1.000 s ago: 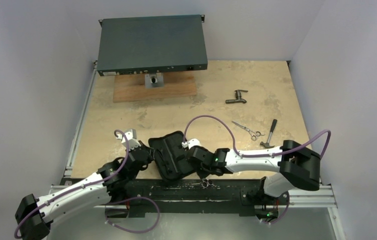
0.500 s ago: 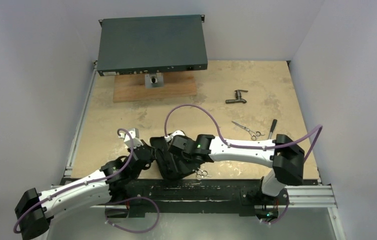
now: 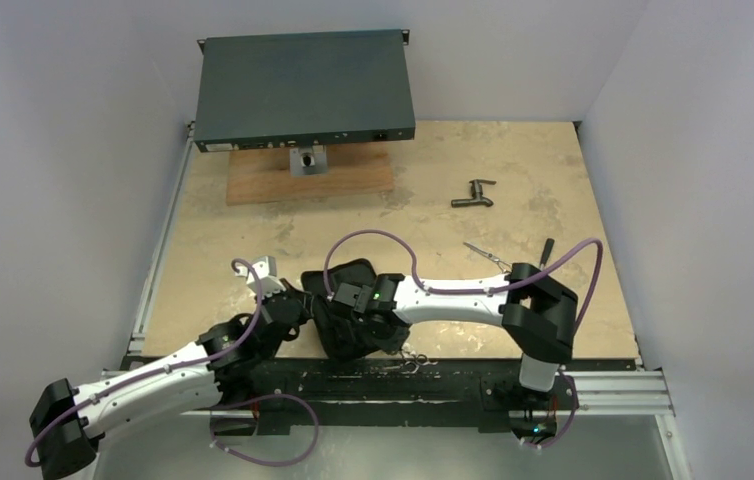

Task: Sort the hair-cutting tools
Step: Place the scissors in the hairdressing tool bag.

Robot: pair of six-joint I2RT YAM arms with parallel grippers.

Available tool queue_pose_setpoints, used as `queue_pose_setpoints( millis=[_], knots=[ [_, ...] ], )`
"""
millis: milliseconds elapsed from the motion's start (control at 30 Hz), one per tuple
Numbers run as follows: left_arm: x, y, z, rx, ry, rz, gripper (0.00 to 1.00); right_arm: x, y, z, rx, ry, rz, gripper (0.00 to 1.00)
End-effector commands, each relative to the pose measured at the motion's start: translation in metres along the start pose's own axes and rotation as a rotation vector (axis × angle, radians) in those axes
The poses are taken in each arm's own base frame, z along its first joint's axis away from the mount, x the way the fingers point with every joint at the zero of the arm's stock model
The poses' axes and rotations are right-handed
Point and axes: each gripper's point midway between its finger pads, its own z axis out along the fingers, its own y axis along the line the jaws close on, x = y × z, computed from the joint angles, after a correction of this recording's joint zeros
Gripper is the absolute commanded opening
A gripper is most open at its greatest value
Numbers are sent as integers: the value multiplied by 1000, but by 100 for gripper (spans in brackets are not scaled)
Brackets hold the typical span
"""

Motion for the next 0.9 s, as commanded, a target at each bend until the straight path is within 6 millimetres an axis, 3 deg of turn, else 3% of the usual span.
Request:
queue_pose_setpoints(
  millis=[0,267,500,867],
  knots=[
    [-22,-21,-4,52,-67,-46,0,-12,13,-7,-54,-4,-33,0],
    [-17,-20,-4,59,-54,-46,0,-24,12,5,-13,5,-30,0],
    [-15,-20,-5,65,-48,-45,0,-32,-2,14,21,-7,22,0],
    [-10,-19,-4,63,-38,-47,0,-48,-15,0,51,-45,51,0]
  ],
)
